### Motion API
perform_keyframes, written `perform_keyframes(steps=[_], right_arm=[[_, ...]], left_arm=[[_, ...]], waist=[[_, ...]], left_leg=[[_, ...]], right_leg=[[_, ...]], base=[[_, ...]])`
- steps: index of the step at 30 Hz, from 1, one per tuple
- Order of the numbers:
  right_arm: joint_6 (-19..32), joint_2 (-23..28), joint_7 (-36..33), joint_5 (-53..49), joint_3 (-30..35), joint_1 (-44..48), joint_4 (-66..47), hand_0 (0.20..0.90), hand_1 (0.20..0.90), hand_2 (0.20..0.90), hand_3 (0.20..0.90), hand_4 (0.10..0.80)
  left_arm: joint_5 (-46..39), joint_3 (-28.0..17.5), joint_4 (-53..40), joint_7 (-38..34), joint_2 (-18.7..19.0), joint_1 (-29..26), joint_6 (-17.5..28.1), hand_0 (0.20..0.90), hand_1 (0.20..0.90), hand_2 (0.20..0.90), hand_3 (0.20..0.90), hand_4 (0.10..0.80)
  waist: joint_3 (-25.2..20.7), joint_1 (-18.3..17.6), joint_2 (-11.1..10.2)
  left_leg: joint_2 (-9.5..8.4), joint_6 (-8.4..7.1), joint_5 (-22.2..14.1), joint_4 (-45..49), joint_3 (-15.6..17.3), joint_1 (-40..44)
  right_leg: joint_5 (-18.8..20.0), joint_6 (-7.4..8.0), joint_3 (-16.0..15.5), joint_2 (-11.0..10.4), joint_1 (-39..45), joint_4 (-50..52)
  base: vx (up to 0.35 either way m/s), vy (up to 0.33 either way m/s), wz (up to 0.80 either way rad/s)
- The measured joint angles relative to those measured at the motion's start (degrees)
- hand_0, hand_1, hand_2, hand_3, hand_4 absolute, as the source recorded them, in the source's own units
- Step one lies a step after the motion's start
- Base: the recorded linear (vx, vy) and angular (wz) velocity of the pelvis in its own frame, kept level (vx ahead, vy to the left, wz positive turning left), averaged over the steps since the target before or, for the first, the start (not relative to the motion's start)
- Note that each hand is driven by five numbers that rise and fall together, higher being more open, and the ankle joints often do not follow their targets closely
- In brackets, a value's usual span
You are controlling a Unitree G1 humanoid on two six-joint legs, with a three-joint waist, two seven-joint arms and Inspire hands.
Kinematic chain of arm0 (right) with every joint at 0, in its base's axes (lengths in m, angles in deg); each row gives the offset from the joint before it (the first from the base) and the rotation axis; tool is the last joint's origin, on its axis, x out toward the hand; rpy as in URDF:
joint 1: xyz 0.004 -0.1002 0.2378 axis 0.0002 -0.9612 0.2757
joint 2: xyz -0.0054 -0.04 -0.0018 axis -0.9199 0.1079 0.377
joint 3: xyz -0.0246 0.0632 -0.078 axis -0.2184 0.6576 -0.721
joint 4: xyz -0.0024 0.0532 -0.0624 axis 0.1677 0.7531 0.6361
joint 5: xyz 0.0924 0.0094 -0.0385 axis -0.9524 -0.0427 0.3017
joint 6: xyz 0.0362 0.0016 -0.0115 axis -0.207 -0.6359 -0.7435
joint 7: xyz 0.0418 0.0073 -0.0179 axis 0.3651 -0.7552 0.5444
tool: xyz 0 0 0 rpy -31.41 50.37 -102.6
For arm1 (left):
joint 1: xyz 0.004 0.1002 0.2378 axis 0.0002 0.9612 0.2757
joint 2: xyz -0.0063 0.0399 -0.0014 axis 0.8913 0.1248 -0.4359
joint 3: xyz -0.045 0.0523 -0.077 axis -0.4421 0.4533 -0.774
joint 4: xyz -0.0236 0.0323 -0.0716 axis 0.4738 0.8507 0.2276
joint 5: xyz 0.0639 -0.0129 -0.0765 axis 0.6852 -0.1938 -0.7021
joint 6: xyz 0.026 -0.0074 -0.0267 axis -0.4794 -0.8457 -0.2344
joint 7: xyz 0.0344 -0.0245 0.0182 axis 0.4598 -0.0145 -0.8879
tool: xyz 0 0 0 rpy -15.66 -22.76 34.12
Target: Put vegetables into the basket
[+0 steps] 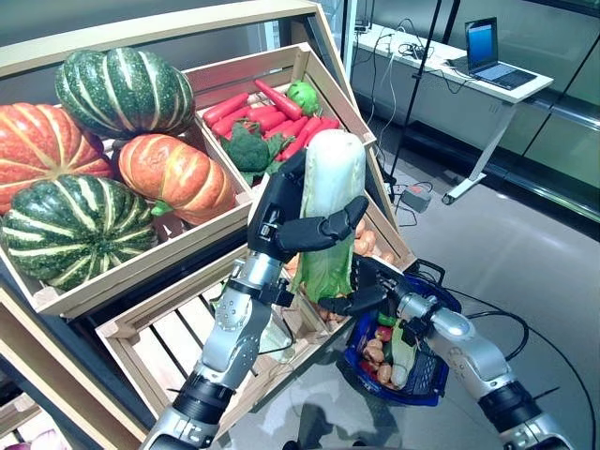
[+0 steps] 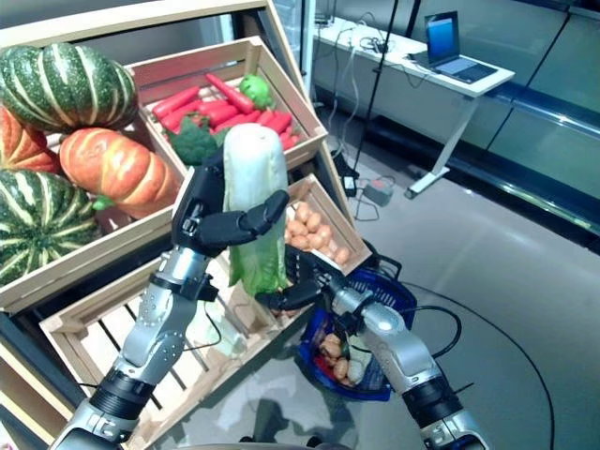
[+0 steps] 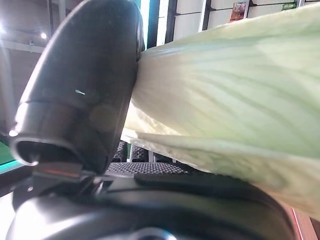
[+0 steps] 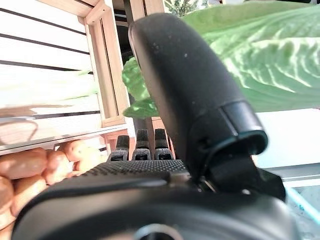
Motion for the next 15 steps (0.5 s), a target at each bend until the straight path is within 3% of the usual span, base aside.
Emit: perform_keyframes(steps=[15], right_arm=[[-0.01,0.13,-0.47,-0.72,0.23,0.02,0.0,0.9,0.9,0.9,0.9,0.8]], left_arm=[[-2.26,-0.35,0.81,2.42,0.26,-0.03,-0.04,0.3,0.3,0.3,0.3,0.4]], waist=[[0.07,0.22,0.12]], left_leg=[[0.0,0.01,0.01,0.0,-0.08,0.06]], right_leg=[[0.0,0.0,-0.1,-0.01,0.13,-0.01]], base=[[0.0,0.0,0.0]])
